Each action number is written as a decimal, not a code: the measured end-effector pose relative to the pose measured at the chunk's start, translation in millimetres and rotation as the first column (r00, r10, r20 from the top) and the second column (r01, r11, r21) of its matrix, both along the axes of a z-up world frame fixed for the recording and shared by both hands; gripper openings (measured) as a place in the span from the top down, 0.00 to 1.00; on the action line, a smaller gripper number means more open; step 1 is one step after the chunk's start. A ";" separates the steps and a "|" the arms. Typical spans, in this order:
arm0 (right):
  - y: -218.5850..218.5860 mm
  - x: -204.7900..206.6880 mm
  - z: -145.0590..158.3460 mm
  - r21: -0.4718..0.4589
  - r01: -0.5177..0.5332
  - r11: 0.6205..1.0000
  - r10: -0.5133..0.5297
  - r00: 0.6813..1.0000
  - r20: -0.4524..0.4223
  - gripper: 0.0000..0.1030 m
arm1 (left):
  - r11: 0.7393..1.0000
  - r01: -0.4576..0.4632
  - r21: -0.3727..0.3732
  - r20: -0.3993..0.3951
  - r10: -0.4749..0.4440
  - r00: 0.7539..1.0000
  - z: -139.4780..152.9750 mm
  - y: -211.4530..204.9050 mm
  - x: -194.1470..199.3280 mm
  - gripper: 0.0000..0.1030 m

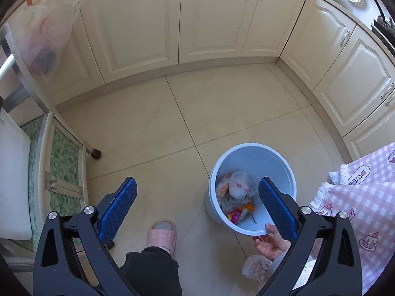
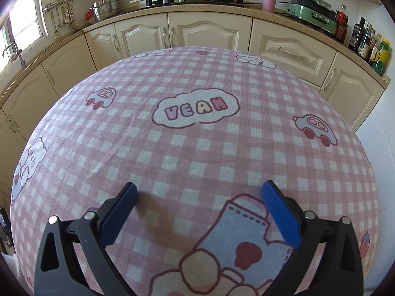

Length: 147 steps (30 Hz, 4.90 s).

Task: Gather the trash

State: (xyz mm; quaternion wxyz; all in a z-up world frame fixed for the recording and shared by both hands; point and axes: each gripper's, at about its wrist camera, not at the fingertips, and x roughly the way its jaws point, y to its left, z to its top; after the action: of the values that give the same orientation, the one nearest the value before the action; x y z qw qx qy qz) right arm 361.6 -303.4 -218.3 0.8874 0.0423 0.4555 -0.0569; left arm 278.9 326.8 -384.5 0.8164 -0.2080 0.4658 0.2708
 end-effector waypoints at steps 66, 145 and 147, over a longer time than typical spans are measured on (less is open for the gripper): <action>-0.2 -1.0 1.1 0.001 0.001 1.000 -0.001 1.000 0.000 0.04 | 0.907 0.188 0.376 0.309 -0.314 0.898 237.6 -177.5 -119.9 0.07; -0.1 -1.2 1.2 0.000 0.001 1.000 -0.001 1.000 0.000 0.04 | 0.921 0.226 0.317 0.278 -0.318 0.907 210.2 -153.6 -123.3 0.07; -0.2 -1.2 1.2 0.000 0.001 1.000 -0.001 1.000 0.000 0.04 | 0.921 0.224 0.318 0.278 -0.317 0.907 210.1 -153.3 -123.6 0.07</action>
State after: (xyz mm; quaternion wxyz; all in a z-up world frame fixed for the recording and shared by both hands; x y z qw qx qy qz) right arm 360.4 -303.6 -217.2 0.8874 0.0426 0.4554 -0.0572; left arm 155.3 173.5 -174.4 0.9325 -0.0652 0.3069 0.1787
